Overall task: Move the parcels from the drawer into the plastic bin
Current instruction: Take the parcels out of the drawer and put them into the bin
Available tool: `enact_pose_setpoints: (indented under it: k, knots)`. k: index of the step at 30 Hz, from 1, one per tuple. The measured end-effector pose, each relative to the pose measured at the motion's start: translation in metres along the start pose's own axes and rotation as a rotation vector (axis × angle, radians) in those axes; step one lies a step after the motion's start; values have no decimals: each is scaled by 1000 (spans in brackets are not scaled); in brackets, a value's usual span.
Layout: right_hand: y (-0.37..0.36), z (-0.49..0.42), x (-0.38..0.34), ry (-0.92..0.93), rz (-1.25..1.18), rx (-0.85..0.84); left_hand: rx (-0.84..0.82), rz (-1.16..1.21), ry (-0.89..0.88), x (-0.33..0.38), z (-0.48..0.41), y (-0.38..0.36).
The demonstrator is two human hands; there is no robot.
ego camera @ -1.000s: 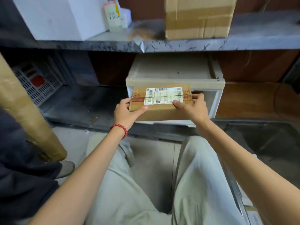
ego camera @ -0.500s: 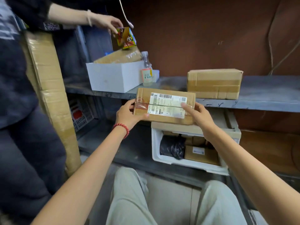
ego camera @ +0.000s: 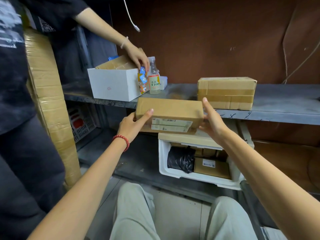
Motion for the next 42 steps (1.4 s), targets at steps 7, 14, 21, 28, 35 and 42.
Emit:
enact_pose_setpoints:
  k: [7, 14, 21, 28, 35, 42]
  knots:
    - [-1, 6, 25, -54, -43, -5, 2, 28, 55, -18, 0, -9]
    - [-4, 8, 38, -57, -36, -11, 18, 82, 28, -24, -1, -16]
    - [-2, 7, 57, -91, -57, -34, -13, 43, -2, -32, 0, -26]
    - [25, 20, 79, -145, -93, 107, 4, 54, 34, -38, 2, -53]
    - [87, 65, 99, -145, -31, 241, -238, 7, -48, -29, 8, -130]
    - [176, 131, 137, -195, -75, 521, -434, 58, -79, -5, 19, -245]
Point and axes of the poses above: each hand's wrist, its own z-axis away from the middle knuckle, its own y-axis out of the back of the hand, x = y × z, the point moved 5 cm from there along -z, towards the middle knuckle, and after that the axes turned 9 degrees about -x, right-handed, at the moved point
